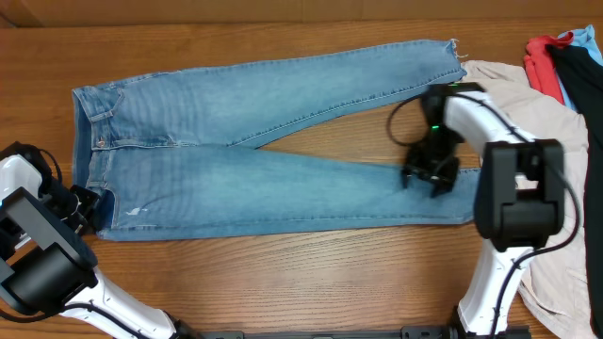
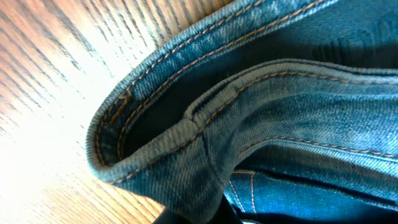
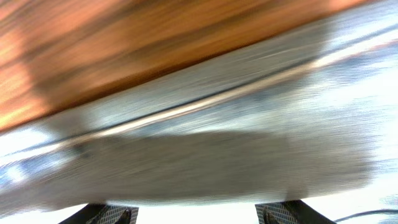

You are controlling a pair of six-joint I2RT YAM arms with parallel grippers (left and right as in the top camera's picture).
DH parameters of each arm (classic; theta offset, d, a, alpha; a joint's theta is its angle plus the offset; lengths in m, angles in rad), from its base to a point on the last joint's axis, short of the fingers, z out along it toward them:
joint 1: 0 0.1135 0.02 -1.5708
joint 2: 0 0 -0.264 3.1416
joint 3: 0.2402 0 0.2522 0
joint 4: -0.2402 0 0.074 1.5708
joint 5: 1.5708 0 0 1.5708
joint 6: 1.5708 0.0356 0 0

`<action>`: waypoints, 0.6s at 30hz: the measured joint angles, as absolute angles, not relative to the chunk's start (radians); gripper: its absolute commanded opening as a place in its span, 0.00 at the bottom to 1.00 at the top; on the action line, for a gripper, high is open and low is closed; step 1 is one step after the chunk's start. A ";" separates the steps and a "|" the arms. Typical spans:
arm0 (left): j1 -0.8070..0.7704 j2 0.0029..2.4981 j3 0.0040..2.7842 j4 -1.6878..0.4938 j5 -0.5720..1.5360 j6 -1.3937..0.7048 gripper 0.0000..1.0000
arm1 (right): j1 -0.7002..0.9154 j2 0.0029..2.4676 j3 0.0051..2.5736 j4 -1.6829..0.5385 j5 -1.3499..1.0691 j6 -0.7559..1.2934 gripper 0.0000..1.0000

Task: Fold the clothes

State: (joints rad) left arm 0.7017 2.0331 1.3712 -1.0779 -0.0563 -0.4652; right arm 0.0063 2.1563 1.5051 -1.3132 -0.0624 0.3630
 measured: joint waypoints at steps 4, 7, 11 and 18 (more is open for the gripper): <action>0.700 2.033 1.369 -1.077 -0.051 -0.465 0.05 | -0.099 2.156 1.505 -1.321 -0.049 0.363 0.63; 0.700 2.033 1.368 -1.077 -0.045 -0.465 0.06 | -0.172 2.156 1.505 -1.332 -0.034 0.363 0.63; 0.700 2.033 1.367 -1.077 -0.037 -0.465 0.07 | -0.263 2.156 1.501 -1.343 -0.030 0.363 0.63; 0.699 2.033 1.367 -1.076 -0.035 -0.465 0.10 | -0.359 2.157 1.530 -1.319 0.016 0.375 0.65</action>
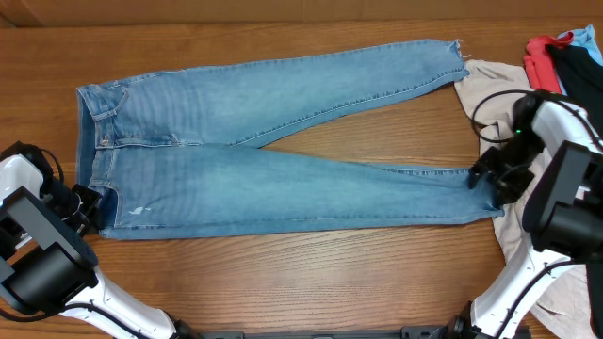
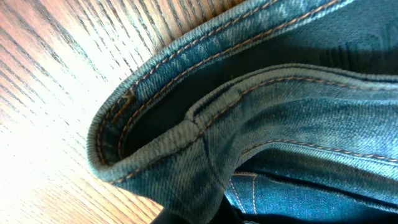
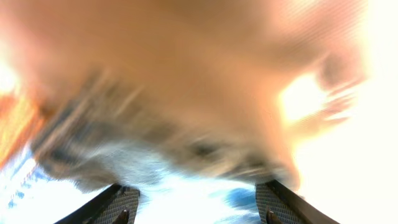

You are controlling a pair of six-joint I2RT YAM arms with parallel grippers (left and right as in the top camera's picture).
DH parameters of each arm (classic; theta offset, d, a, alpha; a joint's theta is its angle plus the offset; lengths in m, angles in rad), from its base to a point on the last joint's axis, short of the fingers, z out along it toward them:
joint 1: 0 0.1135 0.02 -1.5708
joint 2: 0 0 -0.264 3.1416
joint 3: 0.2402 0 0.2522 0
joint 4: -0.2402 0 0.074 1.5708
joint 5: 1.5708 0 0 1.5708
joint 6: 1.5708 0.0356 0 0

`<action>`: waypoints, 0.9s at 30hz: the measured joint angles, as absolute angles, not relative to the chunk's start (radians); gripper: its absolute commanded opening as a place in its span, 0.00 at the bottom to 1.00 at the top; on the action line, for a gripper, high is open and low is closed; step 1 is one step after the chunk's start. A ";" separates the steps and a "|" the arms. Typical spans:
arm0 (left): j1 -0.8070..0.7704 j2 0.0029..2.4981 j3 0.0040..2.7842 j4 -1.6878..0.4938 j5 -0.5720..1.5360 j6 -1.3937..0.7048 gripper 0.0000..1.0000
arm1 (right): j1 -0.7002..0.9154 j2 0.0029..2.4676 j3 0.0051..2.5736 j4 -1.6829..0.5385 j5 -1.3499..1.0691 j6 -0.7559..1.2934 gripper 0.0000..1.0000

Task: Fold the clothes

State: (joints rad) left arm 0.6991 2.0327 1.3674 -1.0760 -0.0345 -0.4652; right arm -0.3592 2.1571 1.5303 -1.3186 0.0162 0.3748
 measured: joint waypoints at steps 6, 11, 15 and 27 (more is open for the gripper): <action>0.700 2.033 1.367 -1.058 -0.043 -0.465 0.10 | -0.389 2.144 1.605 -1.303 0.081 0.371 0.68; 0.700 2.033 1.379 -1.062 -0.038 -0.449 0.08 | -0.387 2.023 1.613 -1.294 -0.008 0.304 0.68; 0.700 2.033 1.463 -1.085 -0.037 -0.430 0.11 | -0.385 1.902 1.629 -1.351 -0.062 0.264 0.67; 0.723 2.033 1.658 -1.153 -0.042 -0.409 0.28 | -0.384 1.781 1.522 -1.425 -0.097 0.252 0.66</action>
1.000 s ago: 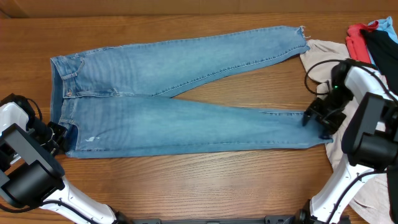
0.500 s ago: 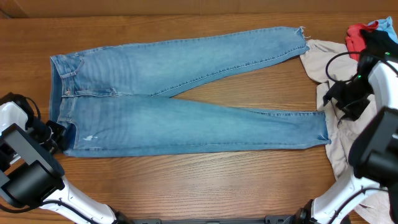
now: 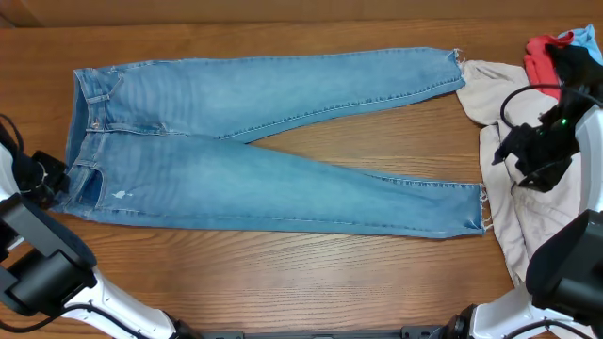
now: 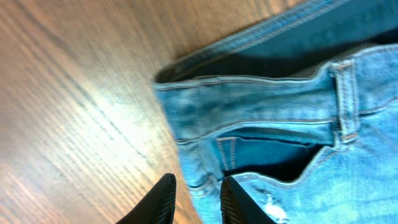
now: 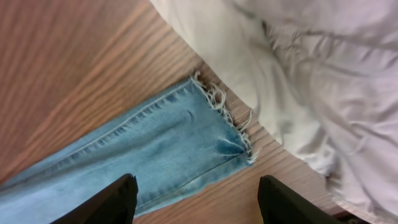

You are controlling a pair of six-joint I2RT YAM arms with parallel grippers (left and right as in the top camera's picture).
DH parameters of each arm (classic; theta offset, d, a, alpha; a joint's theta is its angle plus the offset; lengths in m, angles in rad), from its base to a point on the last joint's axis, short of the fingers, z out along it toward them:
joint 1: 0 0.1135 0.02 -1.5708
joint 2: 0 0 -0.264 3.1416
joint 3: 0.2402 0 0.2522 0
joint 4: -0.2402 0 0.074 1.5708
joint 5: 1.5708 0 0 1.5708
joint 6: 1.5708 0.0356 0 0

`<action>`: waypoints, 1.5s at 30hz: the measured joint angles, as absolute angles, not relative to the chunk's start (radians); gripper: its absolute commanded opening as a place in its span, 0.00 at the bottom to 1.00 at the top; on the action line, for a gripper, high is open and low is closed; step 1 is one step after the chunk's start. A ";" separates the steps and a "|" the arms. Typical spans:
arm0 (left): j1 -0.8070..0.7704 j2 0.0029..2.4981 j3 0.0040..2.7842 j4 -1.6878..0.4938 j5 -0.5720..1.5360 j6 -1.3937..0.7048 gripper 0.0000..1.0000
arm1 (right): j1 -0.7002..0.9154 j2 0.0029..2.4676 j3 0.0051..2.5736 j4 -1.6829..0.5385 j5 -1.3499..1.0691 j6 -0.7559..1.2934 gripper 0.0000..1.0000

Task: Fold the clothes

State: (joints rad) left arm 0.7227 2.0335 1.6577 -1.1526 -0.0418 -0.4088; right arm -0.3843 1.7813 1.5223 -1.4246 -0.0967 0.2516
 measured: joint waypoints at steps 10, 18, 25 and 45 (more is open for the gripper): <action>0.785 2.033 1.658 -1.215 0.039 -0.407 0.62 | -0.361 1.674 1.215 -1.285 -0.128 0.262 0.67; 0.712 2.033 1.656 -1.208 0.073 -0.389 0.64 | -0.360 1.674 1.066 -1.176 -0.184 0.262 0.67; 0.560 2.033 1.617 -1.177 -0.008 -0.363 0.72 | -0.360 1.674 1.041 -1.145 -0.213 0.261 0.67; 0.441 1.972 1.271 -0.961 -0.184 -0.403 0.72 | -0.360 1.674 0.921 -1.025 -0.221 0.317 0.27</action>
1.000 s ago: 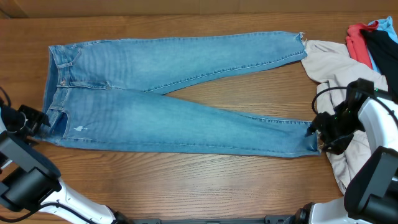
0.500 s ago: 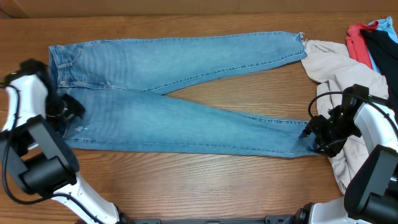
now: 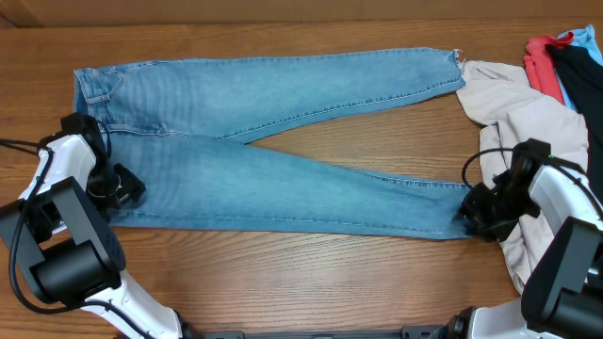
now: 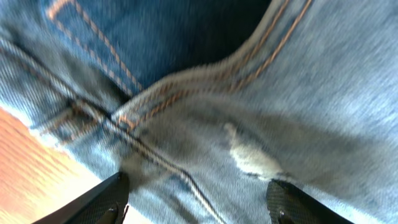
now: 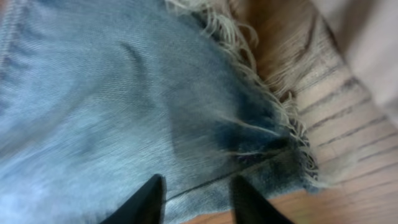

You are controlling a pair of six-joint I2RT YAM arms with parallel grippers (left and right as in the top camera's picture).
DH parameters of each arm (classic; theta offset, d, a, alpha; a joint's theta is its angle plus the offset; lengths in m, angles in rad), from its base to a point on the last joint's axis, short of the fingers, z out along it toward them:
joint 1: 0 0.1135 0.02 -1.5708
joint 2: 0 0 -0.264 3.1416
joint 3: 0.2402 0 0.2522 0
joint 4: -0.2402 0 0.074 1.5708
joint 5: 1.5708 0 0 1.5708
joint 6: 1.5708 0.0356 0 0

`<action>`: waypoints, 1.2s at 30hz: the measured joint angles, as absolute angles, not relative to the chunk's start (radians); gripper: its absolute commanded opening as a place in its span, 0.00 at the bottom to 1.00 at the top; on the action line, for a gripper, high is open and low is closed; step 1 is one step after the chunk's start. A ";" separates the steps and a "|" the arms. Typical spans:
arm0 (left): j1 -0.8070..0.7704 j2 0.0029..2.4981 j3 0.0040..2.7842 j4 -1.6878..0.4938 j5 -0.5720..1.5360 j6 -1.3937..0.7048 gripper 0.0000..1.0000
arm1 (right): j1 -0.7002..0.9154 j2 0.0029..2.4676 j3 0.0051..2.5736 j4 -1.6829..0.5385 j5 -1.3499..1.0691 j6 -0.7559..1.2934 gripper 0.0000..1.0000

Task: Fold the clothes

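Light blue jeans lie flat on the wooden table, waist to the left, the two legs spread in a narrow V to the right. My left gripper sits low over the near waist corner. In the left wrist view this gripper is open wide above denim with a pocket seam and a small worn patch. My right gripper is down at the near leg's frayed hem. Its fingers stand fairly close together with the denim under the gap, and the gripper is still open.
A beige garment is heaped at the right, under and beside my right arm. Red, blue and black clothes lie at the far right corner. Bare wood shows inside the V of the legs and along the near edge.
My left gripper was at the waist corner with its fingers close on the denim; now it is further in over the pocket, open wide. My right gripper has come down from above the beige garment onto the hem, fingers narrower.
At first my left gripper held the waist corner and my right was on the near leg, short of its end. Then the right was at that leg's hem. Later the jeans lay further left and flatter, with the right gripper raised and open. Now both grippers are low on the denim.
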State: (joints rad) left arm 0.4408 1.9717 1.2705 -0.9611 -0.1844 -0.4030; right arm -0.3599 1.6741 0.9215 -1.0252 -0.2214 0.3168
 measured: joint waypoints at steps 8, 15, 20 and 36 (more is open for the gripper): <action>0.441 1.928 1.188 -0.938 -0.147 -0.453 0.68 | -0.360 1.674 0.869 -0.957 -0.222 0.339 0.04; 0.441 1.889 1.121 -0.870 -0.127 -0.503 0.51 | -0.360 1.674 0.863 -0.946 -0.221 0.340 0.04; 0.440 1.882 1.106 -0.845 -0.090 -0.519 0.45 | -0.360 1.674 0.863 -0.944 -0.216 0.340 0.04; 0.460 1.855 1.063 -0.793 -0.017 -0.566 0.04 | -0.360 1.674 0.863 -0.952 -0.193 0.340 0.04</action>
State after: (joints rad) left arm 0.4603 1.8553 1.0626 -0.7929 -0.0174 -0.5659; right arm -0.3603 1.6741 0.8627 -0.9516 -0.1928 0.3397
